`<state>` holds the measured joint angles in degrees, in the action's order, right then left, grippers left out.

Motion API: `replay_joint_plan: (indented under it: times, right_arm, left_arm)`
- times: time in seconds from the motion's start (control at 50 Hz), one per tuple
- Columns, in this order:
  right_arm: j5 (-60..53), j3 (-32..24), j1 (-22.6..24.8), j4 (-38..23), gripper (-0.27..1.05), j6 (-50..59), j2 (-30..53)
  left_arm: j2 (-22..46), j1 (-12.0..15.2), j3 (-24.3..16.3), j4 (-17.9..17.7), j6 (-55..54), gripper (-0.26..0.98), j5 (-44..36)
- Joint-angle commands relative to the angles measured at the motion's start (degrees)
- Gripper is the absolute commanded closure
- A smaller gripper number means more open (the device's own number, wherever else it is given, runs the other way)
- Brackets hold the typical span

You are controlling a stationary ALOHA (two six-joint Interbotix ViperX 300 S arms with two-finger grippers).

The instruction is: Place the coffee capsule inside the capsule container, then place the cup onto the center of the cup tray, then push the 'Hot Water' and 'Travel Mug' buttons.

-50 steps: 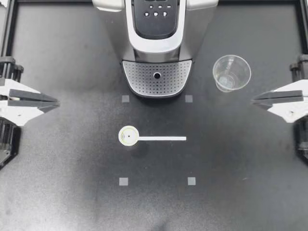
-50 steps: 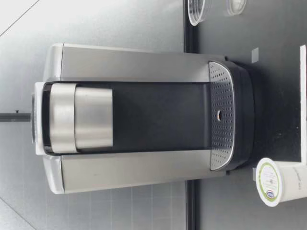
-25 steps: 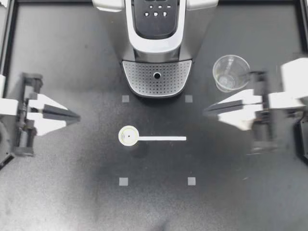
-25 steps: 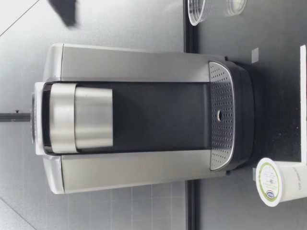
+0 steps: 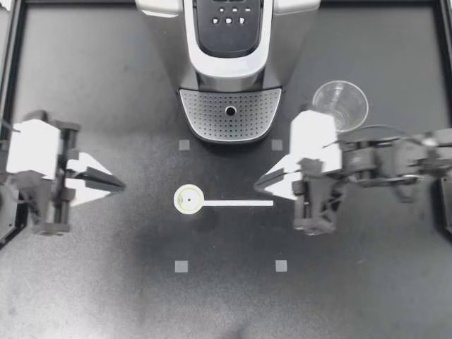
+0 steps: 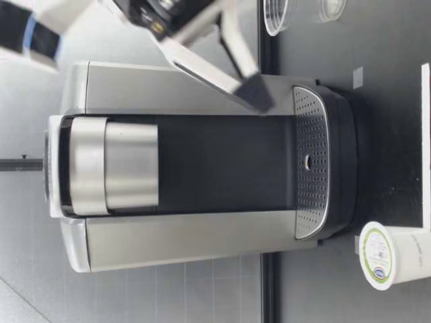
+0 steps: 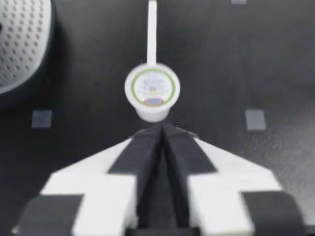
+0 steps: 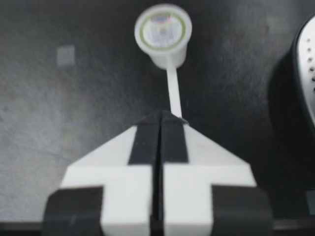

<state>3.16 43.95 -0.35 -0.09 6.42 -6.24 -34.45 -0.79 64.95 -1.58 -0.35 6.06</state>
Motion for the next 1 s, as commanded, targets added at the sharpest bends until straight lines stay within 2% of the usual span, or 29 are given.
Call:
replay_joint_plan:
  times: [0.0,0.16,0.22,0.34,0.62,0.98]
  right_arm:
    - [1.67,-3.08,0.44,0.00,0.72,0.18,1.41]
    - [3.43,-6.06,0.53,0.00,0.73,1.23,5.01]
    - [3.69,-7.03,0.53,0.00,0.73,1.41,6.33]
    - [5.01,-9.23,0.44,0.00,0.72,1.41,8.88]
    - [7.47,-12.22,0.70,-0.09,0.73,1.14,11.87]
    - [7.91,-15.29,0.97,-0.09,0.73,0.88,15.47]
  left_arm:
    - [2.37,-0.18,-2.46,-0.09,0.00,0.32,0.09]
    - [8.26,-0.09,-4.31,-0.09,-0.44,-0.03,0.00]
    - [10.90,-0.09,-5.19,-0.09,-0.53,-0.10,0.09]
    - [16.35,-0.09,-7.56,-0.09,-0.44,-0.08,0.09]
    - [24.08,-0.18,-11.43,0.00,0.35,-0.08,-0.35]
    - [27.95,-0.18,-13.10,0.00,0.44,-0.08,-3.96]
